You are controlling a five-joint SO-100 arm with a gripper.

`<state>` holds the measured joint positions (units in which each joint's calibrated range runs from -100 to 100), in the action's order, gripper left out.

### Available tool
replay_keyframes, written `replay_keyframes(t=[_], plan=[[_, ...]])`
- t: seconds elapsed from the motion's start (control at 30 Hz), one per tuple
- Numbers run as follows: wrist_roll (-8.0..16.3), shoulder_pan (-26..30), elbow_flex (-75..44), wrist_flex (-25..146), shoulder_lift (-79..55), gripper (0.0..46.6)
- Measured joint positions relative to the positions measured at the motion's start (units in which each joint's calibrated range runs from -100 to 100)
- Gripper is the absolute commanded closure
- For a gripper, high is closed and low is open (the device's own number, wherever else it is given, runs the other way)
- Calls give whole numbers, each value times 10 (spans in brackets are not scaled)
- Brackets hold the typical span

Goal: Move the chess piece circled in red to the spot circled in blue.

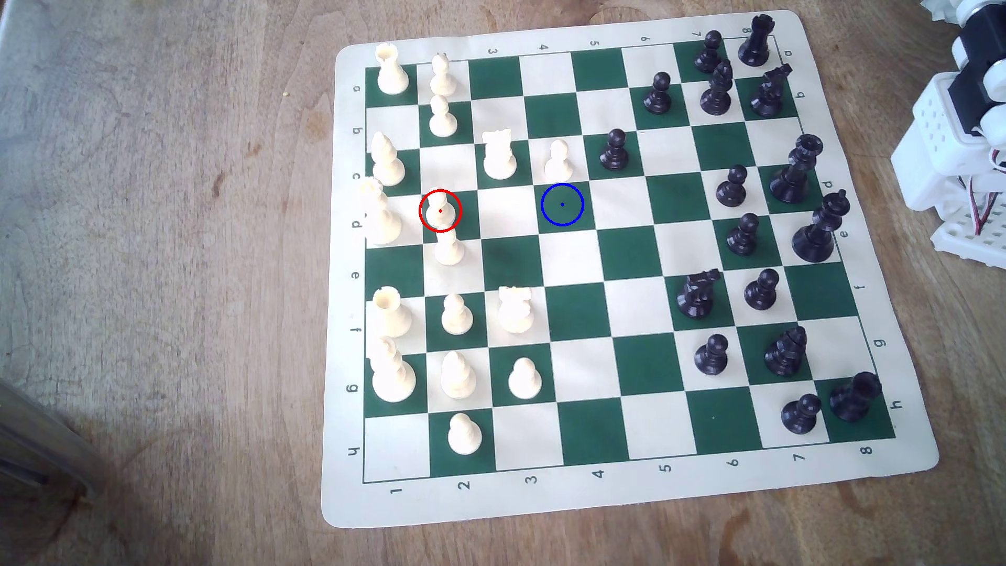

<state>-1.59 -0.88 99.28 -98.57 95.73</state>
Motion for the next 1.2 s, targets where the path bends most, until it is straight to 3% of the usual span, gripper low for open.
replay_keyframes(t=[0.2,0.43,0.6,0.7,0.83,1.2], plan=[[1,52,0,136,1,464],[-18,69,0,541,-1,455],[-17,62,-11,882,-18,441],[-3,43,-73,1038,-113,427],[8,22,-208,1149,-258,352],[15,5,-433,1137,-645,342]])
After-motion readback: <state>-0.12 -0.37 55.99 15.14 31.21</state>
